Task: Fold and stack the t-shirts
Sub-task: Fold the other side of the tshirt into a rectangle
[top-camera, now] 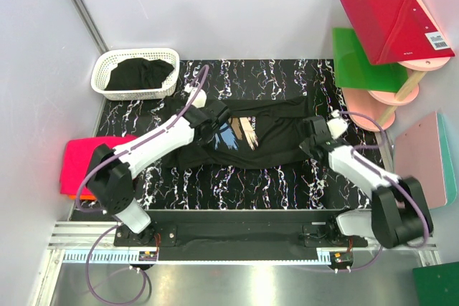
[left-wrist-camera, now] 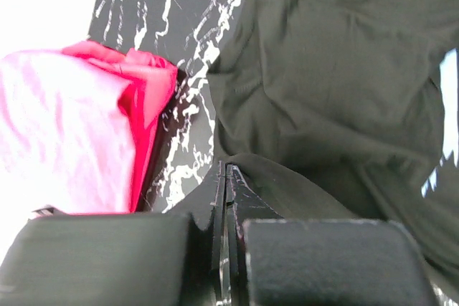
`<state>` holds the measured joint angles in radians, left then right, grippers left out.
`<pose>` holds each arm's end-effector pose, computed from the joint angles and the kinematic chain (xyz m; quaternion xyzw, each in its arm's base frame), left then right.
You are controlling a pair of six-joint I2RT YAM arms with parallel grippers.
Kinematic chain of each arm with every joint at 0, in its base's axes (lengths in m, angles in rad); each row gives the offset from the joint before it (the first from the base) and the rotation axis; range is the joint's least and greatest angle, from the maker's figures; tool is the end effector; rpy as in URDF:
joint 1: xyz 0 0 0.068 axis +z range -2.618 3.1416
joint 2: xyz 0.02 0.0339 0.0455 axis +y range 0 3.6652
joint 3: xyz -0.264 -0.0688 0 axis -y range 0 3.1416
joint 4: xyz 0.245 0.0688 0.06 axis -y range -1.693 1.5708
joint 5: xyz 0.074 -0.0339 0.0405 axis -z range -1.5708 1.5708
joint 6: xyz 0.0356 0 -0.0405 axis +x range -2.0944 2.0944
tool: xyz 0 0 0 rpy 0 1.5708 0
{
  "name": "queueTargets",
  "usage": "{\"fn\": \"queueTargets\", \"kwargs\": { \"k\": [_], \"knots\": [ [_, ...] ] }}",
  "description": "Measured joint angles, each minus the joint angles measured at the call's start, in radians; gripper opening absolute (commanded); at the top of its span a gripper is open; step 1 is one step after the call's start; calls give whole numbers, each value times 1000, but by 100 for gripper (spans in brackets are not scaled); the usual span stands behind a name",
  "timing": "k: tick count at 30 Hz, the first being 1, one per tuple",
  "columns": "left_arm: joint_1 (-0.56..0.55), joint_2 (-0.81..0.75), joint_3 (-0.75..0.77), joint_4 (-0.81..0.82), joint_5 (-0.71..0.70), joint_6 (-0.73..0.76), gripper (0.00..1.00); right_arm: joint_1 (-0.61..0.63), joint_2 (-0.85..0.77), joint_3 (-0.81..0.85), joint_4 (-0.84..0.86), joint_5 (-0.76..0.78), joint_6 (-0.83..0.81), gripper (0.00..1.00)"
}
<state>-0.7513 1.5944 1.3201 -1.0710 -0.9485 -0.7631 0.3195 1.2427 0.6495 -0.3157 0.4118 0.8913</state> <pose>0.2386 -0.1833 0.2765 -0.0566 0.8837 0.2610 0.3844 0.2296 0.0610 0.1921 0.3248 0.8694 0.0220 0.3716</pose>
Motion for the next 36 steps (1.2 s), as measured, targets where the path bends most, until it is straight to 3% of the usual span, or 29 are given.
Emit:
{"fn": "queueTargets", "kwargs": {
  "k": [11,27,36],
  "knots": [
    [147,150,119,58,-10,126,0,-1,383,242,90,7,-93,0],
    [248,328,364,158,-16,298,0,-35,525,373,115,18,-121,0],
    [317,445,388,175,12,349,0,-52,635,459,117,18,-121,0]
  ]
}}
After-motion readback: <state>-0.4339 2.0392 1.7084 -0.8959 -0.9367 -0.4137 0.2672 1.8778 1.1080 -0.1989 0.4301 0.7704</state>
